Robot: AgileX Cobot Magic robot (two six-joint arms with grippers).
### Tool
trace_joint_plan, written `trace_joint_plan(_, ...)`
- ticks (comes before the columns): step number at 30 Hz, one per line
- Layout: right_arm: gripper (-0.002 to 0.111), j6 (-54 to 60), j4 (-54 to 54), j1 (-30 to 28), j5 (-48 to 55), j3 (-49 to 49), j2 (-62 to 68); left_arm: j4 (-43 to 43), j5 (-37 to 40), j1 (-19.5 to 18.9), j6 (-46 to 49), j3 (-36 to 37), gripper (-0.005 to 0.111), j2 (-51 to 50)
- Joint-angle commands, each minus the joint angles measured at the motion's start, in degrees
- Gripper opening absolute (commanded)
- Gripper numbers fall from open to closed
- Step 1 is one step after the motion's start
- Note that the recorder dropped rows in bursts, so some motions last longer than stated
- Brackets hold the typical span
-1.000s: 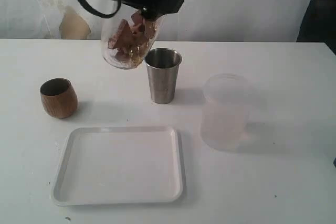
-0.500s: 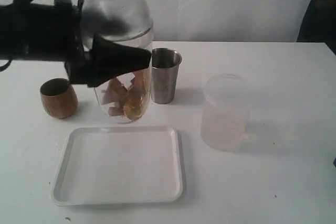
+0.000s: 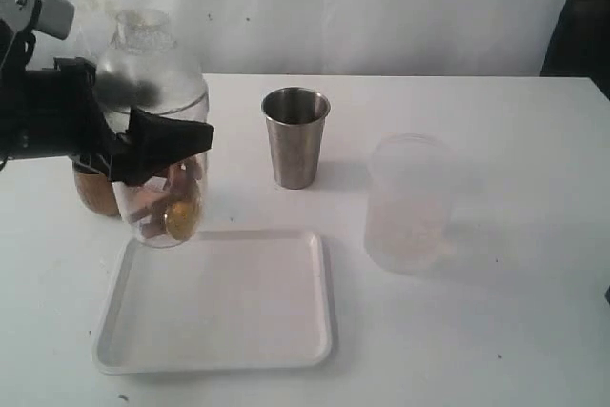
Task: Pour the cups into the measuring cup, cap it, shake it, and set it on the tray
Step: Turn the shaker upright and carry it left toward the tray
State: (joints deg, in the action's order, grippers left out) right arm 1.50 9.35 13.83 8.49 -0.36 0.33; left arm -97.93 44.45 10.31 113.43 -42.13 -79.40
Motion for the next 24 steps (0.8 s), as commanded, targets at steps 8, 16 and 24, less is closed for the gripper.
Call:
trace_joint_plan(8,0.000,-0.2,0.1,-0.2,-0.4,0.4,-0.3,-2.0,-9.7,0.2,-16.3,-0.6,0.000,0.6)
trace_joint_plan(16,0.000,-0.2,0.1,-0.2,-0.4,0.4,-0.3,-2.0,-9.0,0.2,-17.9,-2.1,0.000,0.6)
trace_joint_plan(24,0.000,-0.2,0.1,-0.2,-0.4,0.4,-0.3,-2.0,-9.0,5.1,-18.2,-6.2,0.000,0.6)
